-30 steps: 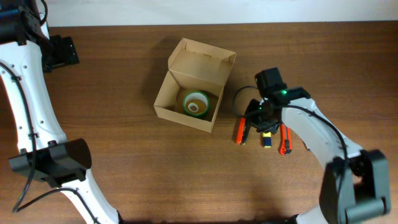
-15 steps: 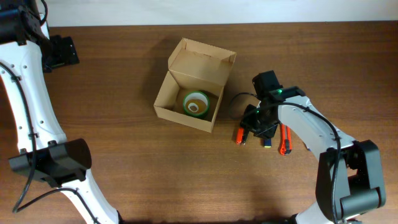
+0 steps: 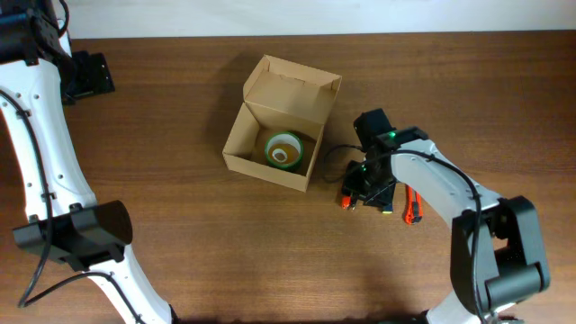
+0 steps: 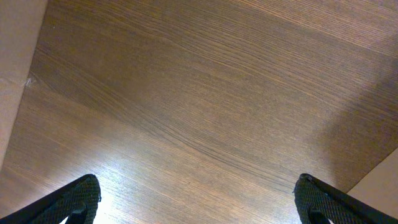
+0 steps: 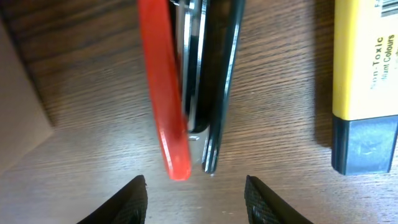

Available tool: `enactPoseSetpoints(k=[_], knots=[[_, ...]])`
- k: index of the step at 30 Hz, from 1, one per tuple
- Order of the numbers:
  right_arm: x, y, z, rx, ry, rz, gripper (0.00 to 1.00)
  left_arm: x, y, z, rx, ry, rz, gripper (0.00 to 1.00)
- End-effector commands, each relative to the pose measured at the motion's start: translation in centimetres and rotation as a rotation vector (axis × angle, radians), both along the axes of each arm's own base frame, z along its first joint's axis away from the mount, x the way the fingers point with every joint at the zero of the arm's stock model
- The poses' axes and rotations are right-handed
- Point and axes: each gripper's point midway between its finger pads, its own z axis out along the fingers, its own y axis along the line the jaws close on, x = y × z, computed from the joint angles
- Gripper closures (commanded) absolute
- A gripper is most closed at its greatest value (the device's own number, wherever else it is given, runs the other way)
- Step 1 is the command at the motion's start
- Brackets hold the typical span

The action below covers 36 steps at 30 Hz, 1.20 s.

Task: Pack container
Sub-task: 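Lower the right gripper onto the red stapler and grasp it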

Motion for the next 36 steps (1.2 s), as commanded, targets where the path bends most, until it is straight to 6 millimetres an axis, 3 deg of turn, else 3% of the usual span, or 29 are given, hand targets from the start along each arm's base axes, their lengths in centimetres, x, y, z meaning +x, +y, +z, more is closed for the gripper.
enactPoseSetpoints(k=[1, 11, 30, 36], knots=[[0.2, -0.4, -1.1, -0.049, 0.014, 0.014, 0.49, -0.2, -0.1, 1.1, 0.002, -0.031, -0.008, 0.01], [2.4, -0.1, -0.9, -0.072, -0.065, 0.057, 0.49, -0.2, -0.1, 1.1, 0.002, -0.031, -0.009, 0.01], [3.3, 0.3, -2.8, -0.098, -0.078, 0.08, 0.5, -0.2, -0.1, 1.1, 0.002, -0.031, -0.009, 0.01], [4.0, -0.5, -2.9, -0.152, -0.116, 0.102, 0.49, -0.2, -0.1, 1.1, 0.002, -0.031, -0.009, 0.01]])
